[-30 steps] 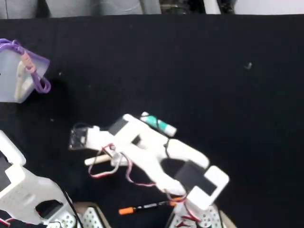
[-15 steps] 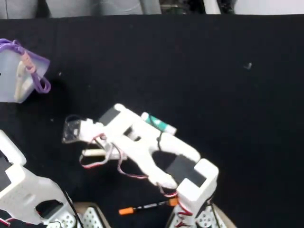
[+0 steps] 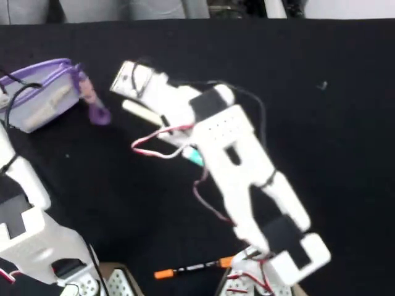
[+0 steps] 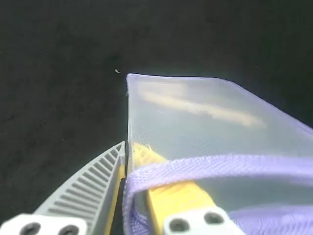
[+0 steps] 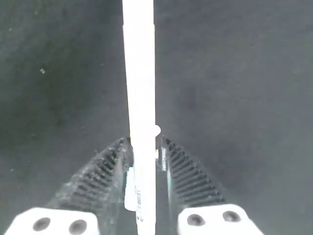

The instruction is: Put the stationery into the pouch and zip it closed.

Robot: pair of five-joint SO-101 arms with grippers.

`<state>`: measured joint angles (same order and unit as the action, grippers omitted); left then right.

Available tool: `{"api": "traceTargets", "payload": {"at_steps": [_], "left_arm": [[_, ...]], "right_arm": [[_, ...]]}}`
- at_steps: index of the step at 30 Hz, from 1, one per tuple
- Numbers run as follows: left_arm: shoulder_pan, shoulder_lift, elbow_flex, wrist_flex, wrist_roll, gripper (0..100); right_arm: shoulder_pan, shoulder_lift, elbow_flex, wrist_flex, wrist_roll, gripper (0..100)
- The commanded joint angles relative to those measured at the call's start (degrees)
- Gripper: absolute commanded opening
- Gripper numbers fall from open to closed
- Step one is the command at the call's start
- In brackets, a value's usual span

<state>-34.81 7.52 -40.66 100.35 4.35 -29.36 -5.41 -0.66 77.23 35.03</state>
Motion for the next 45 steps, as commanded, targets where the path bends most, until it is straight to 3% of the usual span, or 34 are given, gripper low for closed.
{"api": "traceTargets", "payload": {"at_steps": [1,12,21,26,33,45], "left_arm": [[4.0,-1.67,-3.82,0.53,-0.35,3],[18.42,-20.22,4.26,0.53,-0.26,3],[19.47,-23.12,11.47,0.44,3.34,3],[20.97,-23.21,14.11,0.35,3.34,3],[23.52,-23.21,17.19,0.26,3.43,3],[23.52,-23.82,22.46,-2.55,6.95,3]], "right_arm": [[1.76,-7.43,-2.68,-2.2,-1.41,5.0],[6.15,-17.54,-0.75,-16.09,-16.0,4.9],[5.98,-29.67,9.1,-29.8,-23.47,4.9],[2.02,-38.11,22.64,-44.31,-29.45,4.0],[-6.15,-47.08,42.33,-67.52,-27.78,1.7],[-12.13,-55.08,62.11,-98.9,-27.87,1.5]]}}
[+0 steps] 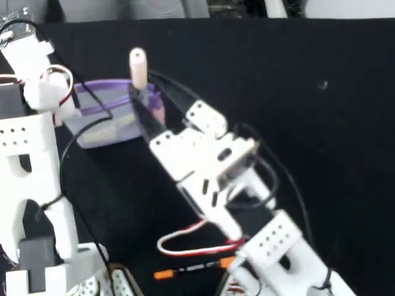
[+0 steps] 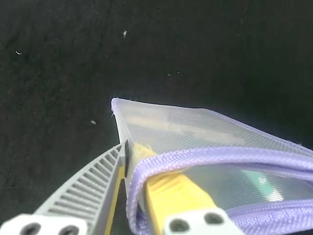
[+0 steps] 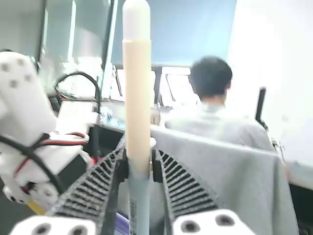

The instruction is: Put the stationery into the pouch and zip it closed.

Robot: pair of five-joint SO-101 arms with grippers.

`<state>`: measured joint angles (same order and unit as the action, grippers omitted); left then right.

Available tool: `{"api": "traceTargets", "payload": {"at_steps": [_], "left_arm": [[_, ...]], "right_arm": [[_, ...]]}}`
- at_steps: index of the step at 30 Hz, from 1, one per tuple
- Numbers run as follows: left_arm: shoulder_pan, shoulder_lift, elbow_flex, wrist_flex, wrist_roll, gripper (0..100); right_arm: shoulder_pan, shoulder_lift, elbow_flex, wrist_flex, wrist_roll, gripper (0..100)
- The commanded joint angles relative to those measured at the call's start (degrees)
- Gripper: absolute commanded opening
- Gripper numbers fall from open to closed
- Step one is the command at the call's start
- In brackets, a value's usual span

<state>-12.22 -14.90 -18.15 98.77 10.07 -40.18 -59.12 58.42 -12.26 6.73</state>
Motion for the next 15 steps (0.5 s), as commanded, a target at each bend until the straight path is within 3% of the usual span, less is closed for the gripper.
{"api": "traceTargets", "payload": {"at_steps": [1,15], "left_arm": [[0.92,-1.41,-0.04,-0.97,1.23,3],[1.01,-1.41,0.31,-0.79,1.23,3]], "right_arm": [[-1.58,-1.01,4.79,-12.57,0.44,1.5],[-3.25,20.97,3.56,-35.78,0.44,1.4]]}}
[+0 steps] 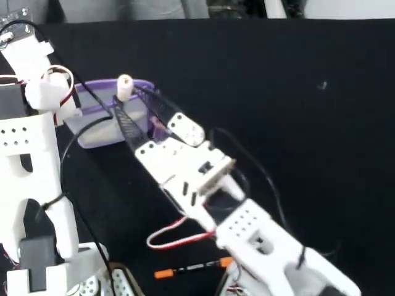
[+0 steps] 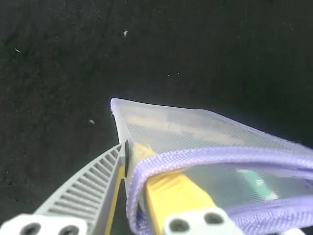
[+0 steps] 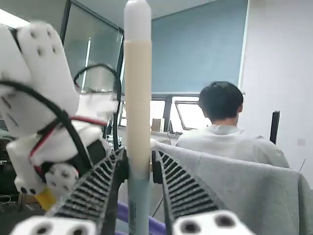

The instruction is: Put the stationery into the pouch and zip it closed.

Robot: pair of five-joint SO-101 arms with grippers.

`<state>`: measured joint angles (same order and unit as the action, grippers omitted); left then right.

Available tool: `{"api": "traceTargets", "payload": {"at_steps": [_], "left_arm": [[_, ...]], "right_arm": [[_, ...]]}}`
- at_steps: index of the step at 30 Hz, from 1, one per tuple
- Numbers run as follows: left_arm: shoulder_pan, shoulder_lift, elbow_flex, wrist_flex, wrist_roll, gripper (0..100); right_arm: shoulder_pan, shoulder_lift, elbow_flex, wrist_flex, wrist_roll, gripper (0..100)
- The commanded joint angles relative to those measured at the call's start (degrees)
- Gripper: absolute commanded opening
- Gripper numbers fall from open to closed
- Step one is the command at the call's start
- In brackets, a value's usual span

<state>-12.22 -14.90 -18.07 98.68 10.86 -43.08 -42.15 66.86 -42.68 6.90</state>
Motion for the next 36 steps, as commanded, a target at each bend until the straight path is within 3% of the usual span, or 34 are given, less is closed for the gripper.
{"api": "traceTargets", "payload": {"at_steps": [1,8,23,36], "left_arm": [[0.92,-1.41,0.22,-0.62,0.44,3],[0.75,-0.79,0.22,-0.88,0.44,3],[1.01,-1.41,5.67,-4.84,0.44,3],[1.01,-1.41,5.58,-4.92,0.44,3]], "right_arm": [[-0.26,5.49,-4.88,-7.12,0.53,1.4],[1.58,8.66,-4.79,-15.65,0.62,1.4],[1.67,8.66,-7.78,-16.0,0.7,1.4],[5.27,25.36,-13.85,-15.74,0.53,1.8]]}}
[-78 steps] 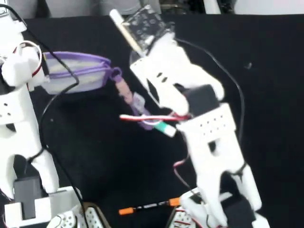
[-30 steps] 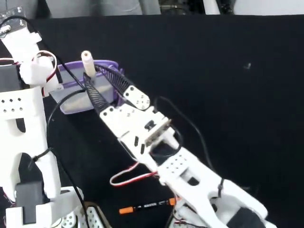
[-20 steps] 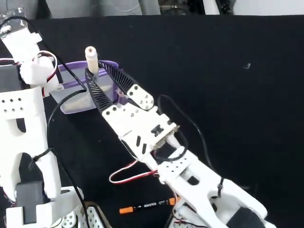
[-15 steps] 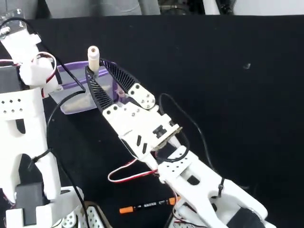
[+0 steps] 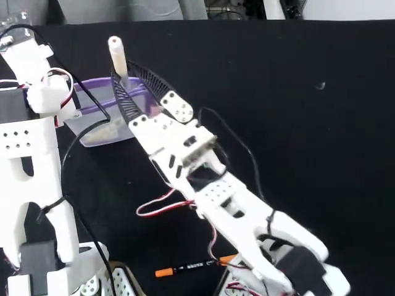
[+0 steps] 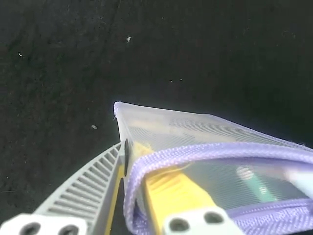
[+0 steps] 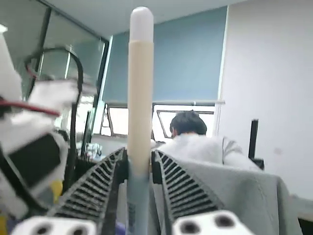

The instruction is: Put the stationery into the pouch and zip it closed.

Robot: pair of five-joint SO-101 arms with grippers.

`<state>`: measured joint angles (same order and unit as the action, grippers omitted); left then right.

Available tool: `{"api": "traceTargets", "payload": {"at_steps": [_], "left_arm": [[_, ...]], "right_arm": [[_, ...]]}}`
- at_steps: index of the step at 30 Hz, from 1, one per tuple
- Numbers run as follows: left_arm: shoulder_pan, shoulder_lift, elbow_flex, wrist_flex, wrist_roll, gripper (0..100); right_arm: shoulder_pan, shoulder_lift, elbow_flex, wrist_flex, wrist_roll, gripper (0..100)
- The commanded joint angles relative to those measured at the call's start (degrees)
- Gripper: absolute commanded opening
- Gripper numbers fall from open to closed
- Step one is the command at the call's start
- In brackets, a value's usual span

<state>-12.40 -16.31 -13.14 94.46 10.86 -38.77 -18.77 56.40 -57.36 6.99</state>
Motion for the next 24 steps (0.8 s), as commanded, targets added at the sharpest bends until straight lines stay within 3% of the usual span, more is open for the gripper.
{"api": "traceTargets", "payload": {"at_steps": [1,6,14,24], "left_arm": [[1.19,0.0,0.66,-0.7,0.44,3],[0.92,0.0,0.66,-0.7,0.44,3],[0.66,0.53,1.36,-2.2,0.35,3],[-4.79,0.62,2.51,-5.63,0.44,3]], "right_arm": [[0.79,2.86,-3.38,-1.05,0.44,1.8],[0.7,5.23,-3.47,-0.35,0.18,7.0],[-0.35,-1.45,-3.65,11.78,0.44,31.1],[-0.62,-27.03,-5.67,41.85,0.44,27.6]]}}
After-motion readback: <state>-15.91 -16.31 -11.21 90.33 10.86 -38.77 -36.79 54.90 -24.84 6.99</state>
